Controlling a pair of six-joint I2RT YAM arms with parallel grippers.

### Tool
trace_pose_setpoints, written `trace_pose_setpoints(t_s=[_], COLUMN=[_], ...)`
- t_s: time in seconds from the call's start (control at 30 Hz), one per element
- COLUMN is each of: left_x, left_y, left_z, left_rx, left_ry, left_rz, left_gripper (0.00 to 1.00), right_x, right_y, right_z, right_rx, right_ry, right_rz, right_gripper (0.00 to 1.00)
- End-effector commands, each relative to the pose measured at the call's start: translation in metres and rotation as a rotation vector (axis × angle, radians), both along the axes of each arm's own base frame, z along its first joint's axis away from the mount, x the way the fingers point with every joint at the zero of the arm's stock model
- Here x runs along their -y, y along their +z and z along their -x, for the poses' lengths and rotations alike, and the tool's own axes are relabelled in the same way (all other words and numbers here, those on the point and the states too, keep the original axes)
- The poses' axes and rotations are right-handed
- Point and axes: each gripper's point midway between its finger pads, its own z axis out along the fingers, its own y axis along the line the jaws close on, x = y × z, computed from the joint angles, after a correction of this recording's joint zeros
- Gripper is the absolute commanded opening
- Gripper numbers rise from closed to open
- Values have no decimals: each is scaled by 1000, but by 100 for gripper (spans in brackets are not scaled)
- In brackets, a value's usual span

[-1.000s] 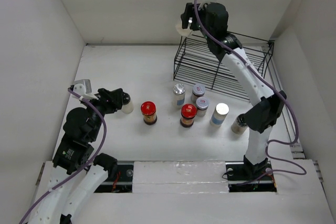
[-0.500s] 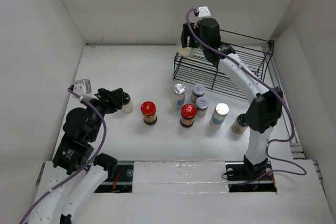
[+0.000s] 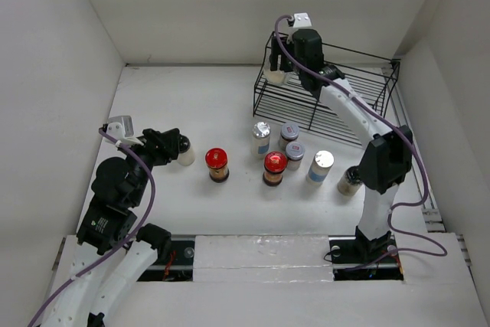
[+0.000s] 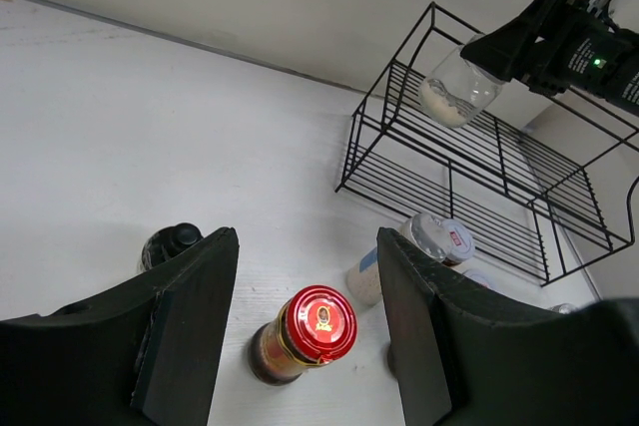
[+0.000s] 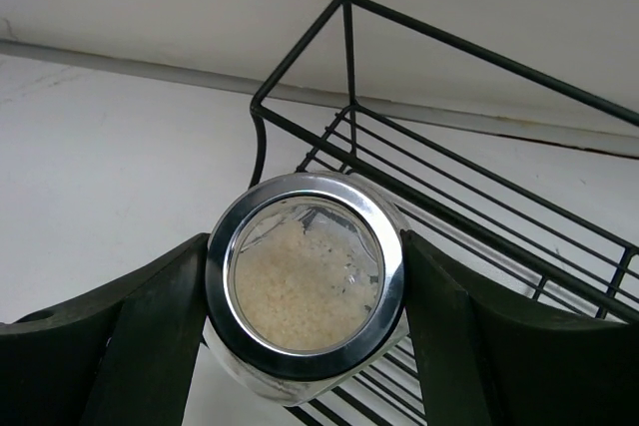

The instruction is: Organize the condiment bottles

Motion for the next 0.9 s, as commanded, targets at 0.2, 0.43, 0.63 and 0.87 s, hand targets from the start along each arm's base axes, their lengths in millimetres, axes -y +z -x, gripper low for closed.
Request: trace_pose_setpoints(t_s=[0.2,0.43,0.63,0.87], left_x=[-2,-4,-6,-5], left_y=[8,6,4,2], left_z=[-3,-5,-5,-7], left_rx=[31,23,13,5], left_ry=[13,31,40,40], left_rz=[-2,-6,-1,-5], left_gripper=[53,53,53,53], right_x=[-12,-31,-18,29], right_y=[13,14,78,86], right_z=[5,15,34,112], right_rx=[87,63,139,167], right_ry=[-37,17,9,-88], right_rz=[-14,2,-29,-45], right_gripper=[50,85,100,46])
